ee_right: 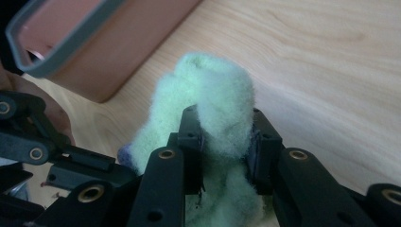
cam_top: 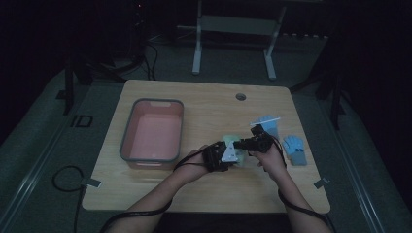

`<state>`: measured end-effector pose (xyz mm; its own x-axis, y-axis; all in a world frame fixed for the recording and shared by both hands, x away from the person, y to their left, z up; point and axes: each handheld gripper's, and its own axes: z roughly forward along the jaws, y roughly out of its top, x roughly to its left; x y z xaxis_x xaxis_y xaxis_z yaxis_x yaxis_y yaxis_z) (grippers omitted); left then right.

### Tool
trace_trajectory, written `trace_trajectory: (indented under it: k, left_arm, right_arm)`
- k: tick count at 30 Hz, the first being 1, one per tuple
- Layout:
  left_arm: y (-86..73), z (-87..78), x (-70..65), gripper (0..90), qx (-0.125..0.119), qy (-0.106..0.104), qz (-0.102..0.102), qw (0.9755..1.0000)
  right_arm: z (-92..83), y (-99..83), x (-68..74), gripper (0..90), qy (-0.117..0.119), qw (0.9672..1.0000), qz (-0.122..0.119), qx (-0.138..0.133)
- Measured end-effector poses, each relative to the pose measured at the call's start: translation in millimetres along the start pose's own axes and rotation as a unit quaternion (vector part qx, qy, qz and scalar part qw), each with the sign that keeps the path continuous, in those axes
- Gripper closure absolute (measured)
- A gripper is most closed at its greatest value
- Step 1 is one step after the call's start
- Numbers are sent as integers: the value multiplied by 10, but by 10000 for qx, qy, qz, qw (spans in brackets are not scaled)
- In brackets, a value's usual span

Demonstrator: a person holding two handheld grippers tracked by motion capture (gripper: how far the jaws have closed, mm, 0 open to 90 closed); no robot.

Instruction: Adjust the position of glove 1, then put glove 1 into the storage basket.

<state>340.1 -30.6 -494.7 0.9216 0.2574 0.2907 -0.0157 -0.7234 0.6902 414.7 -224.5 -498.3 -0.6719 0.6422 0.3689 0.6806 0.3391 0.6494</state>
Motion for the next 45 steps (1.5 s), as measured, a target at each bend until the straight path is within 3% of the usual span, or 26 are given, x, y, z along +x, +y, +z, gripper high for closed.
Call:
trace_trajectory:
  k: [13, 18, 29, 37, 43, 45]
  left_arm:
    - [68, -408, 207, 728, 29, 80, 65, 9999]
    - [92, -567, 293, 728, 81, 169, 194, 9996]
    - [45, -859, 472, 729, 238, 342, 257, 9988]
    - [-164, -1134, 601, 730, 431, 491, 201, 9977]
    - [-364, -1247, 651, 730, 532, 493, 45, 9974]
    - [-487, -1303, 652, 730, 654, 521, 2, 9965]
  right_arm:
    - [-81, 352, 280, 721, 73, 9995, -210, -208]
    - [-100, 515, 392, 722, 142, 9990, -306, -288]
    - [-12, 865, 622, 721, 205, 9979, -543, -271]
    - [224, 1130, 892, 722, 248, 9963, -795, -229]
    - [435, 1221, 1009, 721, 374, 9959, -808, -173]
    - [585, 1242, 1058, 722, 478, 9959, -765, -91]
